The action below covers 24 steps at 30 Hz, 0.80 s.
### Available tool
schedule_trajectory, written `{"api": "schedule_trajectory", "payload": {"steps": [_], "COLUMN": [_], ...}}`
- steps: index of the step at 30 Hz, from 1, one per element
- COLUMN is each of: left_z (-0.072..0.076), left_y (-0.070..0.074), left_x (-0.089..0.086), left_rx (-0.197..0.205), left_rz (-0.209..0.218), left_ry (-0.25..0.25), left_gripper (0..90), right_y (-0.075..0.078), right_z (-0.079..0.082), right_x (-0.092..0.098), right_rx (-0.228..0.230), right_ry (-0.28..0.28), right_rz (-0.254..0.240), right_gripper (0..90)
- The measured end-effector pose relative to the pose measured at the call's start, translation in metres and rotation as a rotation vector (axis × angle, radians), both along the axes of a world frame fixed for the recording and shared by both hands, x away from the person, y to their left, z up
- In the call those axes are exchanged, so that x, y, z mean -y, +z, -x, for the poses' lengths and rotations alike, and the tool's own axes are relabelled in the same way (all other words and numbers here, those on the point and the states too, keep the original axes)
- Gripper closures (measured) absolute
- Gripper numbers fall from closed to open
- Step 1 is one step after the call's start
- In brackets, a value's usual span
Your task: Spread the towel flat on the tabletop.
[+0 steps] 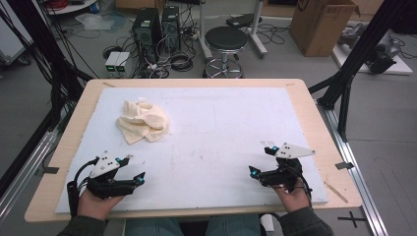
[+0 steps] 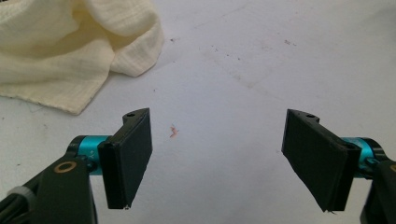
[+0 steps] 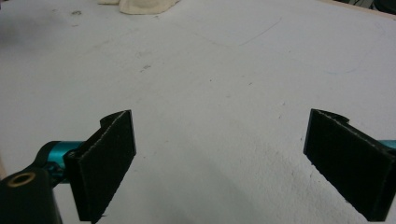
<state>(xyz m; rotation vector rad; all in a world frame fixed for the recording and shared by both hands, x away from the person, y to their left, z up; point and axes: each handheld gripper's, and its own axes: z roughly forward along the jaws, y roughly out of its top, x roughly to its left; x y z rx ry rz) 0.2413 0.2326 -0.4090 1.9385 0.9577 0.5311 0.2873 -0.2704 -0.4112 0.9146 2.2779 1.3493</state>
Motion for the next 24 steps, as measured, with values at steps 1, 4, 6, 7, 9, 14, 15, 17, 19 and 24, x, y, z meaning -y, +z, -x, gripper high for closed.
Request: {"api": "schedule_trajectory", "payload": {"steps": [1, 4, 6, 7, 9, 14, 15, 17, 19, 24], "left_z": [-0.0003, -0.0004, -0.0003, 0.0, 0.0002, -0.0005, -0.0008, -0.0012, -0.0008, 0.001], "left_y": [0.0003, 0.0002, 0.0002, 0.0001, 0.0005, 0.0011, 0.0009, 0.0007, 0.0005, 0.0014], "left_x": [-0.0003, -0.0005, -0.0005, 0.0001, 0.0001, -0.0007, -0.0009, -0.0012, -0.0011, -0.0017], "left_rx": [-0.001, 0.001, -0.002, -0.004, 0.003, 0.004, 0.003, 0.001, 0.003, 0.009], "left_rz": [-0.001, 0.003, -0.004, 0.002, 0.002, 0.008, 0.011, 0.009, 0.016, 0.016], "left_ry": [0.002, 0.002, 0.001, 0.002, 0.002, 0.005, 0.004, 0.0, 0.006, 0.005], "left_gripper": [25.1, 25.3, 25.3, 25.4, 25.4, 25.5, 25.5, 25.5, 25.6, 25.6], "right_y": [-0.0005, -0.0019, -0.0027, -0.0026, -0.0022, -0.0016, -0.0017, -0.0018, -0.0019, -0.0019], "right_z": [-0.0008, -0.0029, -0.0037, -0.0032, -0.0029, -0.0024, -0.0028, -0.003, -0.0034, -0.0045], "right_x": [-0.0002, -0.0013, -0.0014, -0.0015, -0.0011, 0.0001, 0.0002, -0.0006, -0.0015, -0.0033], "right_rx": [-0.002, -0.011, -0.007, -0.012, -0.003, -0.002, 0.0, -0.001, -0.003, -0.001], "right_ry": [0.003, 0.004, 0.009, 0.01, 0.008, 0.003, 0.005, 0.008, 0.005, 0.011], "right_rz": [0.003, 0.008, 0.012, 0.012, 0.016, 0.017, 0.02, 0.019, 0.015, 0.017], "right_gripper": [8.5, 8.5, 8.5, 8.5, 8.5, 8.5, 8.5, 8.5, 8.5, 8.5]}}
